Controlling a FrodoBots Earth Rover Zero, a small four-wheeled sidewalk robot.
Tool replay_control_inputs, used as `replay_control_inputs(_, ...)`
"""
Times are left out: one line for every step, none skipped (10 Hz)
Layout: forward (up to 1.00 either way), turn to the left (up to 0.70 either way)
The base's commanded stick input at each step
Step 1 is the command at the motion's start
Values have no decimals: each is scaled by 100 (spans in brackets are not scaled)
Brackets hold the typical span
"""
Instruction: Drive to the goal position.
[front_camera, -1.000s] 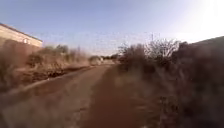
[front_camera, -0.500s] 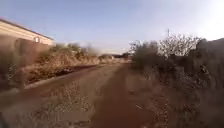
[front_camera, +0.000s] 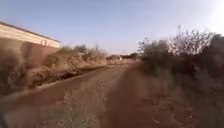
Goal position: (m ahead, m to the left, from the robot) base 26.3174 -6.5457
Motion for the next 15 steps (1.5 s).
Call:
replay_control_inputs(70, 0)
replay_control_inputs(70, 0)
replay_control_inputs(70, 0)
replay_control_inputs(70, 0)
replay_control_inputs(70, 0)
replay_control_inputs(70, 0)
replay_control_inputs(70, 0)
replay_control_inputs(70, 0)
replay_control_inputs(70, 0)
replay_control_inputs(70, 0)
replay_control_inputs(70, 0)
replay_control_inputs(70, 0)
replay_control_inputs(70, 0)
replay_control_inputs(70, 0)
replay_control_inputs(70, 0)
